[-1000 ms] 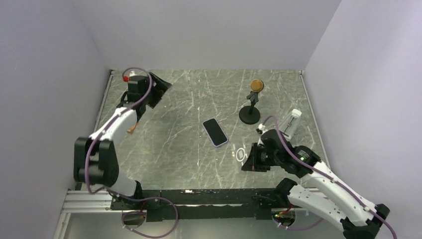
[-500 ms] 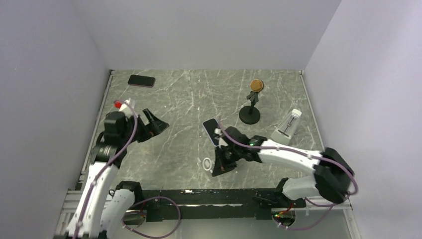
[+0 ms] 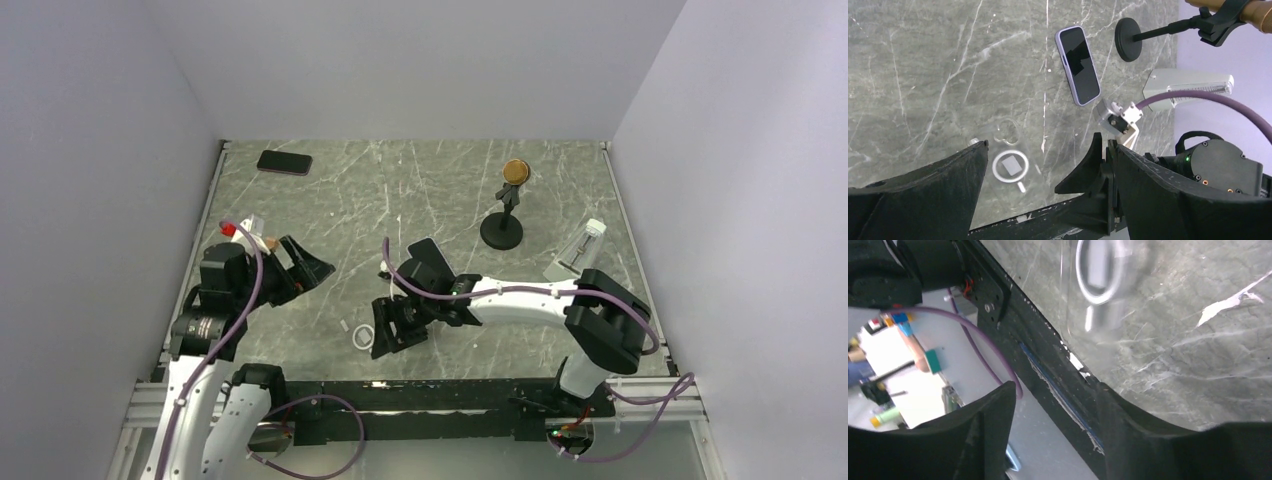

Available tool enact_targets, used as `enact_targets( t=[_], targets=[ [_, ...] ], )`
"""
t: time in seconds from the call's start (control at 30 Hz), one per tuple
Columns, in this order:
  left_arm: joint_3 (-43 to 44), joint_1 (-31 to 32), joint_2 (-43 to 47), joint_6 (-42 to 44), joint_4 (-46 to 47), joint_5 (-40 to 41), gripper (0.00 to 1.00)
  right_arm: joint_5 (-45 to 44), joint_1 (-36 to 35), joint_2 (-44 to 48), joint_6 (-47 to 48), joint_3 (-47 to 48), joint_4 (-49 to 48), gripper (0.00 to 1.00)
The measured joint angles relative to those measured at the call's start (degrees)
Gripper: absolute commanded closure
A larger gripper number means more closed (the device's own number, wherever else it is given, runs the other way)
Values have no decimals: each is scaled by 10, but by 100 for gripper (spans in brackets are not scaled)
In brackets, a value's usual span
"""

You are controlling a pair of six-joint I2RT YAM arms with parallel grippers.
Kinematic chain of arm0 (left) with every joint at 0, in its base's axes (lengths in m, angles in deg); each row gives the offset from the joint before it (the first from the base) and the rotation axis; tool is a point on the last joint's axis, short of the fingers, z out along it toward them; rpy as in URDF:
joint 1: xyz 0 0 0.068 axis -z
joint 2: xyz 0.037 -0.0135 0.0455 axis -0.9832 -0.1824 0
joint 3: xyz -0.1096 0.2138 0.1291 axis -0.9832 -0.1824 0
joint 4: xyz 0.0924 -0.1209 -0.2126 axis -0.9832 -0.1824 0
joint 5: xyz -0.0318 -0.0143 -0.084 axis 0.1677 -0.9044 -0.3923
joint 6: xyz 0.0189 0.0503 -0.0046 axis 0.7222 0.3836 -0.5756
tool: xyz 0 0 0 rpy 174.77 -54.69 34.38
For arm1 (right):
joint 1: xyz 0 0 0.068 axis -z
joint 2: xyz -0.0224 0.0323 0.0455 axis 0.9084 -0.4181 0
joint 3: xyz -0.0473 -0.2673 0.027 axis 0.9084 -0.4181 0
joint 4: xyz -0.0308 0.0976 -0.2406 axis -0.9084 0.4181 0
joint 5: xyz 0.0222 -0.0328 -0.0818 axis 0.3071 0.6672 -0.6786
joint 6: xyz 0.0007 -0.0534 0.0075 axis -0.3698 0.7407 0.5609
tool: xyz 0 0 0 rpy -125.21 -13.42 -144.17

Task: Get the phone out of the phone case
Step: Place the phone case at the center of the board, then pick up the phone at the center of the board.

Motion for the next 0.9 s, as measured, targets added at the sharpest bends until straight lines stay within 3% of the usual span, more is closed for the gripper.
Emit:
enact_targets(
  t=[0.13, 0.2, 0.23, 0.4, 0.57, 0.7, 0.9],
  targets=[
    [20, 0, -38, 0, 1, 0, 2, 15, 0, 11, 20, -24, -7, 20],
    [37, 0, -58, 0, 3, -2, 2, 1, 2, 21, 47, -24, 21, 2],
    [45, 0, -66, 0, 6, -3, 2, -13, 5, 24, 62, -19, 44, 0],
    [54, 0, -82, -2, 15, -22, 3, -151, 48, -9, 155, 87, 201, 0],
    [45, 0, -60, -16, 20, -37, 4, -242, 131, -70, 243, 174, 267, 0],
    [34, 0, -36, -31, 19, -46, 4, -269, 195, -131, 318, 226, 295, 0],
    [29, 0, -28, -37, 4, -64, 4, -244, 217, -205, 380, 271, 291, 0]
  ],
)
